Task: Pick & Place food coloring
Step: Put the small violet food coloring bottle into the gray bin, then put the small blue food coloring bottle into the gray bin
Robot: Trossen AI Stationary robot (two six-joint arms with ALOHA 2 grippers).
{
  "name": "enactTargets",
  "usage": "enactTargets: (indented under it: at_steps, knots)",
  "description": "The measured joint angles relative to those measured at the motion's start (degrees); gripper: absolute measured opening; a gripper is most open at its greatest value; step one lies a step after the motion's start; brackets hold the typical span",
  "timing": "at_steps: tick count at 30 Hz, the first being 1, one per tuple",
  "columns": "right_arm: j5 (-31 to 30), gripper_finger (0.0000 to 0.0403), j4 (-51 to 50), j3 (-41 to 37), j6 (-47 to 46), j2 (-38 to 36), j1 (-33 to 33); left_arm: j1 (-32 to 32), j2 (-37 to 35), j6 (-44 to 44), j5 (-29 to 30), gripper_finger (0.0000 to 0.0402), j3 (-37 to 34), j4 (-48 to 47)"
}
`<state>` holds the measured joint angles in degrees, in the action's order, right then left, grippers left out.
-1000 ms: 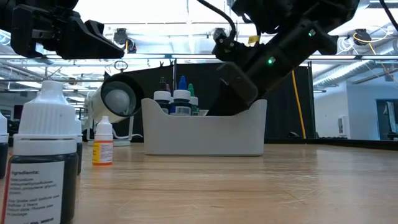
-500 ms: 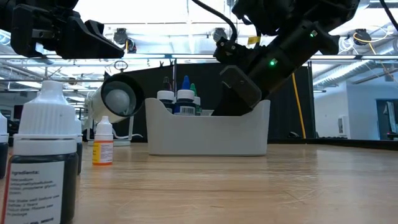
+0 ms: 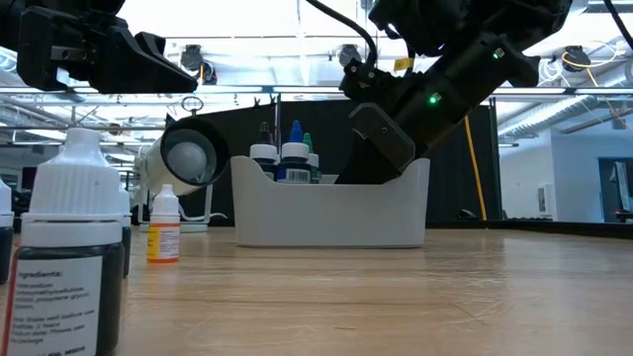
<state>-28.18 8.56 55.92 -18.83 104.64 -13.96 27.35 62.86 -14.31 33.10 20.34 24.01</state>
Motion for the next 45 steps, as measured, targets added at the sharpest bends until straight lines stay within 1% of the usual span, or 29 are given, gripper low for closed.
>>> enactTargets:
  at_steps: [9,13,20,24,27,30,32,34,38,39,41,43,45]
  knots:
    - [0.0,0.0086,0.1,0.0,0.3,0.0,0.0,0.0,0.0,0.0,0.0,0.0049,0.0,0.0]
    - [0.0,0.0084,0.0,0.0,2.4,-2.2,0.0,0.0,0.0,0.0,0.0,0.0049,0.0,0.0]
    - [-0.2,0.0084,-4.2,0.0,7.3,-12.5,0.0,0.0,0.0,0.0,0.0,0.0049,0.0,0.0]
    - [-0.2,0.0084,-6.6,-0.1,13.2,-18.1,-0.9,0.0,0.0,0.0,0.0,0.0049,0.0,0.0]
    - [0.4,0.0076,-3.9,-2.8,19.9,-21.8,-2.7,0.0,0.0,0.0,0.0,0.0049,0.0,0.0]
    - [1.8,0.0047,0.8,-7.9,22.3,-25.8,-3.6,0.0,0.0,0.9,0.0,0.0049,0.0,-0.2]
    - [4.9,0.0020,3.9,-12.1,24.1,-29.1,-3.1,0.0,0.0,1.5,0.0,0.0049,0.0,-0.2]
    - [9.8,0.0005,6.2,-16.9,25.7,-32.3,-1.7,0.0,0.0,2.0,0.0,0.0049,0.0,-0.2]
    - [15.7,0.0004,12.5,-24.2,22.6,-38.5,2.6,0.0,0.0,2.2,0.0,0.0049,0.0,-0.3]
    - [18.0,0.0002,13.4,-25.5,23.1,-39.7,3.5,0.0,0.0,2.0,0.0,0.0049,0.0,-0.3]
    - [24.7,0.0002,14.7,-28.5,25.2,-41.4,4.4,-0.1,0.0,1.8,0.0,0.0049,0.0,-0.2]
    - [29.8,0.0001,18.9,-31.3,25.6,-42.3,4.8,-0.1,0.0,2.1,0.0,0.0049,0.0,-0.2]
    - [30.0,0.0001,23.1,-33.5,25.7,-43.7,5.1,-0.1,0.0,2.3,0.0,0.0049,0.0,-0.2]
